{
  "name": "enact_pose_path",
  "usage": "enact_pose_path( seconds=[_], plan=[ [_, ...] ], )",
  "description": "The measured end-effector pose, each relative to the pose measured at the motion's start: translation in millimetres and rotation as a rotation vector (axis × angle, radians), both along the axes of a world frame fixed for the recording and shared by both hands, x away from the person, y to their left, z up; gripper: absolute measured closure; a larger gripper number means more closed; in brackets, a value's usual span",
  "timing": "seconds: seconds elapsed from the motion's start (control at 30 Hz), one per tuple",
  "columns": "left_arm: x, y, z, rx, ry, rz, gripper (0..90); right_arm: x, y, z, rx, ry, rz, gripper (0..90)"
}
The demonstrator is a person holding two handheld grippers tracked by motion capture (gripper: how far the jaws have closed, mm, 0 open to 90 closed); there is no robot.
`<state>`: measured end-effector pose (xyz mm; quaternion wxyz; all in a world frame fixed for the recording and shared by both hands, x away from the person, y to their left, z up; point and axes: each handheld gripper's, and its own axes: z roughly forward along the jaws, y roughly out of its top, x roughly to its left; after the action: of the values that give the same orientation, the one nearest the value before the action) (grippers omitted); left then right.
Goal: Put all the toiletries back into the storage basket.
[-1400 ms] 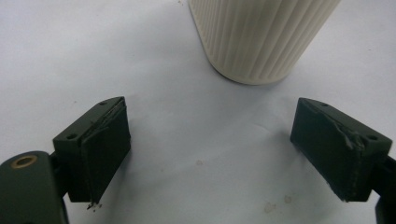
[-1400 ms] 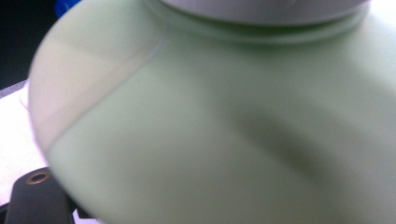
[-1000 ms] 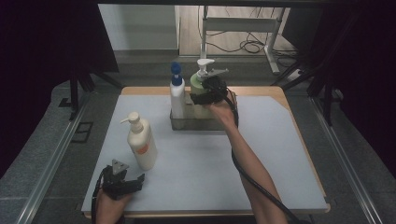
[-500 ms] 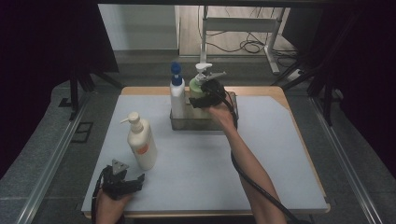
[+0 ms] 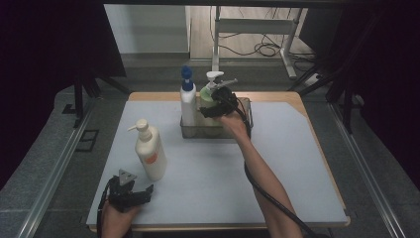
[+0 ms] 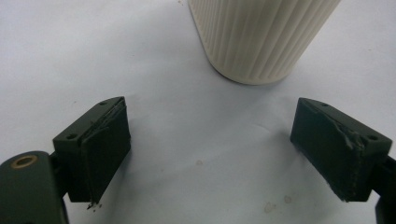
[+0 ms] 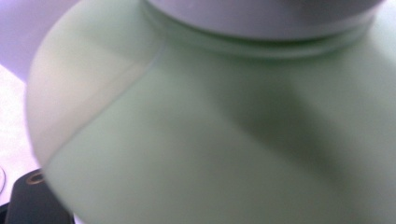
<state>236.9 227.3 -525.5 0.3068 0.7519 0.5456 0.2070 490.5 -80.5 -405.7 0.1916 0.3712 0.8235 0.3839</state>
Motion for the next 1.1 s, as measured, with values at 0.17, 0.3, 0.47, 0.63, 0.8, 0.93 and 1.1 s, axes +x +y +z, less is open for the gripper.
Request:
enact_pose_path(
  seconds=[0.17, 0.3, 0.47, 0.63, 0.8, 0.93, 1.1],
  plan=[
    [0.0, 0.0, 0.0, 0.000, 0.000, 0.000, 11.7, 0.3, -0.3, -4.8, -0.003, 0.010, -0.002, 12.4],
    [0.0, 0.1, 0.0, 0.000, 0.000, -0.001, 11.7, 0.8, -0.8, -9.0, -0.005, 0.017, -0.001, 12.4],
    [0.0, 0.2, 0.1, 0.002, 0.001, -0.001, 11.7, 1.1, -1.4, -11.6, 0.001, 0.022, -0.006, 12.4],
    [0.0, 0.2, 0.1, 0.002, 0.001, -0.001, 11.7, 2.3, -2.7, -11.6, 0.004, 0.037, -0.007, 12.2],
    [0.0, 0.1, 0.1, 0.003, 0.001, -0.001, 11.7, 3.2, -6.6, -11.7, 0.012, 0.055, -0.006, 11.8],
    [0.0, 0.1, 0.0, 0.003, 0.001, -0.001, 11.7, 2.6, -7.1, -13.0, 0.017, 0.041, -0.002, 11.6],
    [0.0, 0.1, 0.0, 0.003, 0.001, -0.001, 11.7, 3.3, -8.6, -14.9, 0.039, 0.040, 0.003, 11.3]
  ],
)
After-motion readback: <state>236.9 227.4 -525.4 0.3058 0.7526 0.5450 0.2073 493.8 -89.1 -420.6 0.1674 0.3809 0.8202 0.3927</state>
